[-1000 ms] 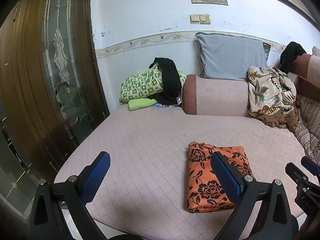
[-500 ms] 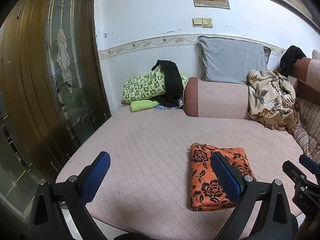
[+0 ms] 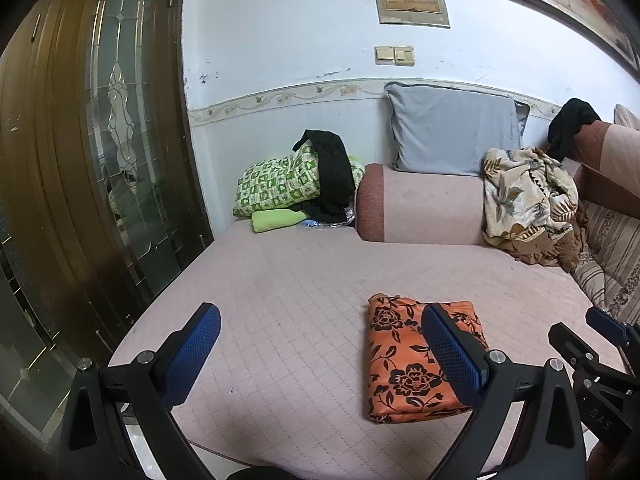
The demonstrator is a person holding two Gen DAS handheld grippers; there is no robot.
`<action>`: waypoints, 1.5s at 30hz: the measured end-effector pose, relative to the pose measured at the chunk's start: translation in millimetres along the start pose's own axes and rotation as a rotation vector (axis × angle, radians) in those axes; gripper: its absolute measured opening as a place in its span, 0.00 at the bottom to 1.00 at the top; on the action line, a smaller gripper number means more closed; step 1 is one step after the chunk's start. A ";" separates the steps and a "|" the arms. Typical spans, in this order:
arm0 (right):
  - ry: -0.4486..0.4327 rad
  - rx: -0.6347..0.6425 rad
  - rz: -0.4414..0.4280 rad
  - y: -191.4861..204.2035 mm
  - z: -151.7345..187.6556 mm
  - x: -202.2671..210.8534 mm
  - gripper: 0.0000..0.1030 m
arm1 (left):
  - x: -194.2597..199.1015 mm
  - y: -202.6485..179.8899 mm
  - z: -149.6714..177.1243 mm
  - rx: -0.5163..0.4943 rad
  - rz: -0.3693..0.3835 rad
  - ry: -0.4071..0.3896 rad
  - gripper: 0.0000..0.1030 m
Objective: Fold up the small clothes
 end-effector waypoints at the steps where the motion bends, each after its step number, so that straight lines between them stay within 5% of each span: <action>1: 0.000 -0.002 0.001 -0.2 -0.2 0.3 0.68 | 0.5 -0.9 -0.6 -0.002 0.001 0.000 0.97; 45: -0.003 -0.070 -0.015 -7.5 -5.3 20.7 0.68 | 34.9 -7.2 -13.5 -0.005 0.054 -0.058 0.97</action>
Point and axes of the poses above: each gripper's, at about its wrist camera, not at the fingertips, and x roughly against the way its jaws point, y to its left, z to its underside, the point moved 7 cm from there along -x, roughly the way its jaws point, and after that the axes turned 5 degrees about z, right-handed, at the moved point
